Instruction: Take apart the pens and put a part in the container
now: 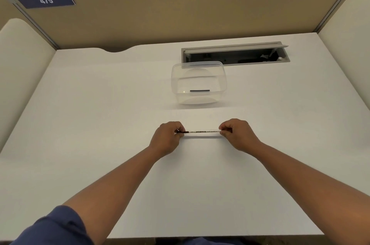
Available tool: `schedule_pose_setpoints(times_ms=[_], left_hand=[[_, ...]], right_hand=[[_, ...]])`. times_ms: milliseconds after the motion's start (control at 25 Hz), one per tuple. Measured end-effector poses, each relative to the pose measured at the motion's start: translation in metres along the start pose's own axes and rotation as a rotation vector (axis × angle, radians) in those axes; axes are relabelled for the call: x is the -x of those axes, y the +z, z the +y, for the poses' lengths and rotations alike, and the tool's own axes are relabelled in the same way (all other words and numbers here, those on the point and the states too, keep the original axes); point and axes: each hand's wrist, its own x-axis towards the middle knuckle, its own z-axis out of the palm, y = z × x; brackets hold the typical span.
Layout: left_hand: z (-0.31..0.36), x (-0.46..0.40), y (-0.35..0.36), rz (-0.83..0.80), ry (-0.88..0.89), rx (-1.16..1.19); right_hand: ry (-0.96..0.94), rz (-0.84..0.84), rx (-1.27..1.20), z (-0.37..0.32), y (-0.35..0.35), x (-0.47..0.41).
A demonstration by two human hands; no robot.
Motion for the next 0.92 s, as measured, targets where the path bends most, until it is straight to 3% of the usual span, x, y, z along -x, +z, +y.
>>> schedule_pose_setpoints(times_ms=[240,920], left_hand=[[-0.005,-0.008,0.009,-0.013,0.005,-0.052],[-0.008,-0.021,0.004,-0.06,-0.05,-0.039]], right_hand=[[-0.032,-0.036,0.132,0.005,0.008,-0.011],[0.055,-0.036,0.107,0.01,0.012,-0.021]])
